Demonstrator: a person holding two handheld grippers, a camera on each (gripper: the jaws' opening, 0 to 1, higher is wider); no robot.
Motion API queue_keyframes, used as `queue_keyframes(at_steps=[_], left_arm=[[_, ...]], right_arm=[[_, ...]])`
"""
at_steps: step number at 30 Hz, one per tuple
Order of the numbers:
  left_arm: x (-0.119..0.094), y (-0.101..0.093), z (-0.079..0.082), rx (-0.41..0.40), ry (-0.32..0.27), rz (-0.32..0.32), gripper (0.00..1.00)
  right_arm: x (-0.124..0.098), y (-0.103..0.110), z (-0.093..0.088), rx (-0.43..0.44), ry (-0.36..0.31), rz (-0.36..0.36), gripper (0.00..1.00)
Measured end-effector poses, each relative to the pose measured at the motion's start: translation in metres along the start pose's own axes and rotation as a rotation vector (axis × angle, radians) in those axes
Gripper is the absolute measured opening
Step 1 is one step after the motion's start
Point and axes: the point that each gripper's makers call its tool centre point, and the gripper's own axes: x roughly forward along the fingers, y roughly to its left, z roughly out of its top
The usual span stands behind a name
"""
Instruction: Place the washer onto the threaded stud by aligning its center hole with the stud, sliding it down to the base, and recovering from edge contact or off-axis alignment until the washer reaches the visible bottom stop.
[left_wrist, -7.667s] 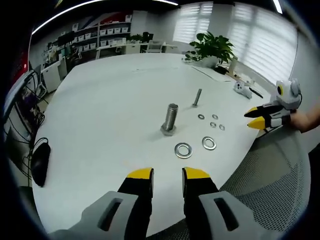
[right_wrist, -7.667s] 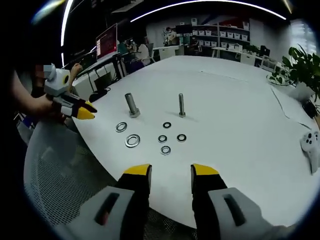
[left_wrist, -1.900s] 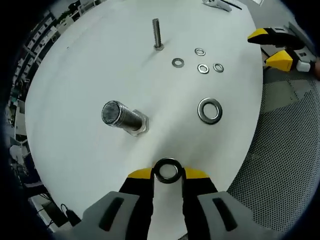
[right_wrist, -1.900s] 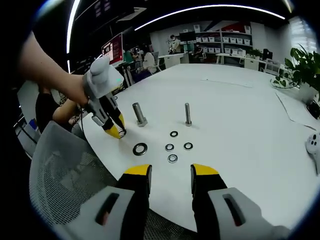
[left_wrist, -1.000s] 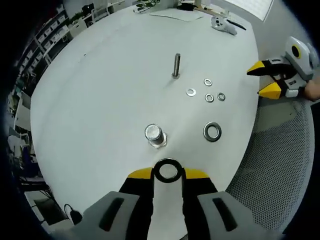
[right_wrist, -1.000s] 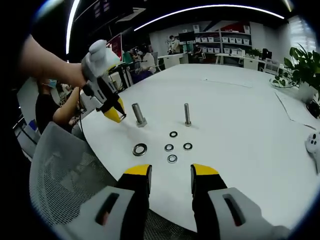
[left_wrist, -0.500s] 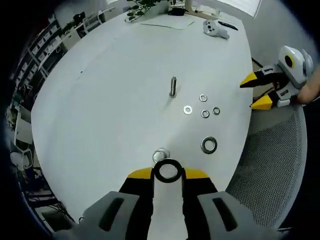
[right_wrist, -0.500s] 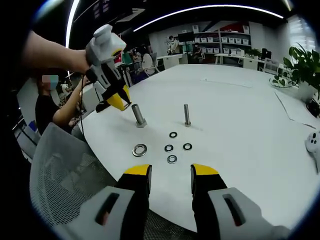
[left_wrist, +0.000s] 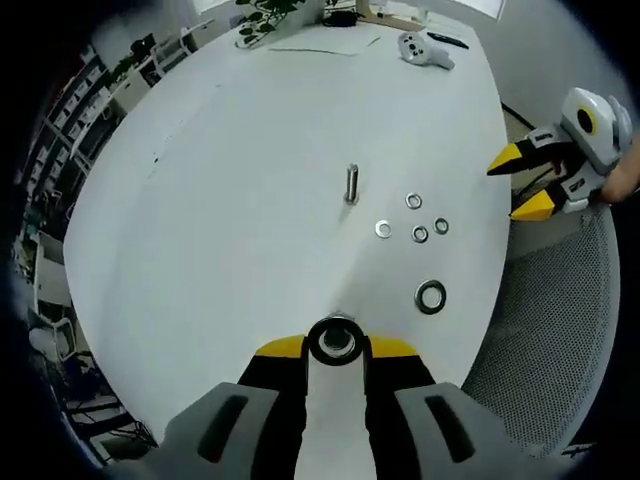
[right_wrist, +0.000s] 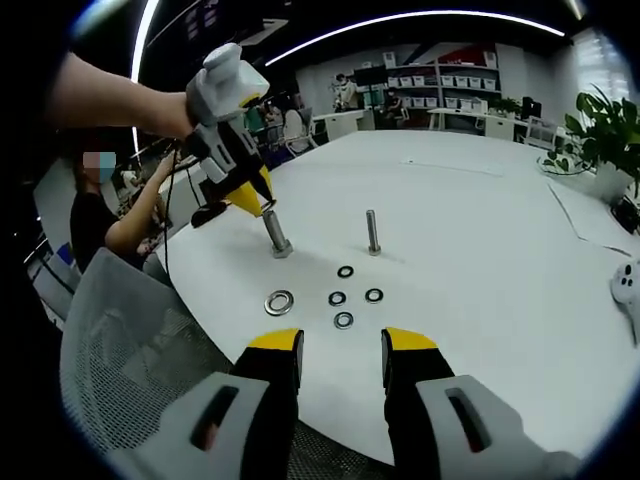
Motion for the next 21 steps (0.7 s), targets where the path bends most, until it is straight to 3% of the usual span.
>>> queue_keyframes(at_steps=[21], left_arm=[[0.031, 0.0, -0.004, 0.073, 0.102, -0.021, 0.19]], right_arm=[[-0.003, -0.002, 0.005, 0.002, -0.014, -0.004, 0.34]])
